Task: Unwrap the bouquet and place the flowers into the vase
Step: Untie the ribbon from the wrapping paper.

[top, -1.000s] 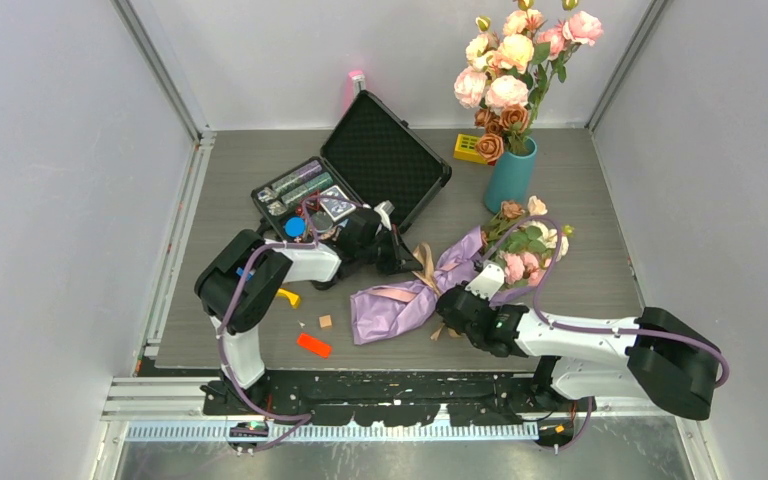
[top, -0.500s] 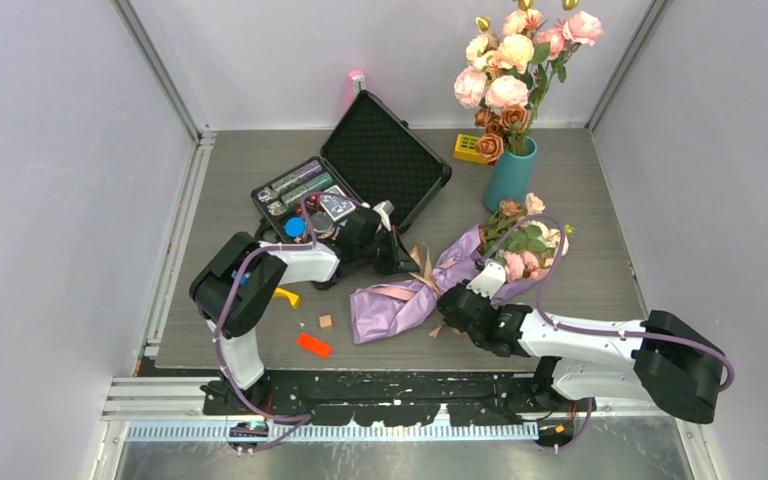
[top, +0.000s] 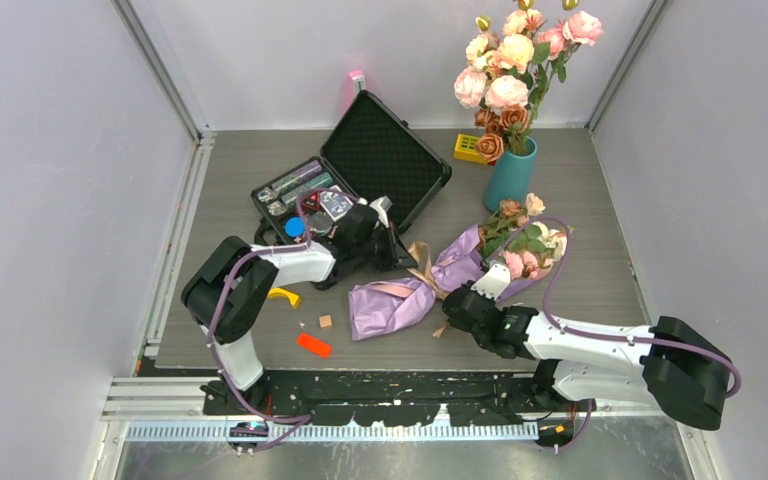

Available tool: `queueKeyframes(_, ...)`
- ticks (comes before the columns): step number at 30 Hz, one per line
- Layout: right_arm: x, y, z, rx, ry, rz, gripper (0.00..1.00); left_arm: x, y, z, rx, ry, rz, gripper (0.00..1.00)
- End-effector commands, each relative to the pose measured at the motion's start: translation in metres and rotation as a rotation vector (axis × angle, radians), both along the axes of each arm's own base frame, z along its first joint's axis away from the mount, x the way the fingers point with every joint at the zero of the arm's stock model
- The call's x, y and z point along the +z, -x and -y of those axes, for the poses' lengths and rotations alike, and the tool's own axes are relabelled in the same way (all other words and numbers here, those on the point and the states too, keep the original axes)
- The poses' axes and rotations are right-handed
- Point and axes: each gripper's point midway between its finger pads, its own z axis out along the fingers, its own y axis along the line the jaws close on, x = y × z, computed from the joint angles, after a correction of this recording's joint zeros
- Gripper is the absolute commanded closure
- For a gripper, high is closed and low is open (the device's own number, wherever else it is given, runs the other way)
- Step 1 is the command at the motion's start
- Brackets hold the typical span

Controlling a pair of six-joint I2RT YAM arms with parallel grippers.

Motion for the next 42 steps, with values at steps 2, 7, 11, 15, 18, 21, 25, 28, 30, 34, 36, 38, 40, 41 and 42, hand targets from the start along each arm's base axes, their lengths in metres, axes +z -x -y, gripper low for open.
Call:
queueKeyframes(2,0.002,-0.005,0.019,-0.055,0.054,0.039,1.0,0.016,-0.012,-0.011,0.036,-0.012,0.078,1.0)
queueKeyframes(7,0.003,-0.005,0.023,-0.06,0.068,0.041,1.0,0.018,-0.012,-0.017,0.044,-0.036,0.098,1.0)
queueKeyframes(11,0.004,-0.005,0.026,-0.065,0.067,0.044,1.0,0.022,-0.013,-0.024,0.05,-0.059,0.117,1.0)
queueKeyframes(15,0.004,-0.005,0.029,-0.071,0.073,0.044,1.0,0.026,-0.01,-0.028,0.052,-0.067,0.134,1.0)
queueKeyframes(18,0.004,-0.004,0.031,-0.073,0.075,0.044,1.0,0.028,-0.009,-0.031,0.052,-0.073,0.139,1.0)
queueKeyframes(21,0.004,-0.004,0.032,-0.075,0.074,0.044,1.0,0.028,-0.007,-0.033,0.048,-0.071,0.139,1.0)
queueKeyframes(25,0.004,-0.004,0.033,-0.077,0.071,0.045,1.0,0.031,-0.006,-0.034,0.042,-0.059,0.147,1.0)
queueKeyframes(28,0.004,-0.003,0.033,-0.079,0.068,0.043,1.0,0.033,-0.003,-0.031,0.029,-0.032,0.151,1.0)
queueKeyframes(30,0.003,-0.003,0.033,-0.08,0.067,0.04,1.0,0.033,-0.001,-0.028,0.016,-0.01,0.146,0.95)
queueKeyframes(34,0.003,-0.003,0.032,-0.078,0.067,0.037,1.0,0.029,0.0,-0.022,0.002,0.019,0.128,0.84)
queueKeyframes(36,0.002,-0.002,0.032,-0.076,0.067,0.034,1.0,0.03,-0.001,-0.019,0.001,0.034,0.126,0.82)
queueKeyframes(38,0.002,-0.002,0.032,-0.076,0.068,0.032,1.0,0.029,-0.002,-0.017,-0.001,0.044,0.122,0.82)
queueKeyframes(40,0.002,-0.002,0.032,-0.076,0.068,0.032,1.0,0.028,-0.002,-0.016,-0.004,0.047,0.119,0.84)
queueKeyframes(41,0.002,-0.002,0.032,-0.077,0.068,0.032,1.0,0.028,-0.002,-0.016,-0.001,0.047,0.117,0.86)
queueKeyframes(42,0.001,-0.002,0.032,-0.077,0.069,0.031,1.0,0.028,-0.002,-0.017,0.0,0.046,0.117,0.89)
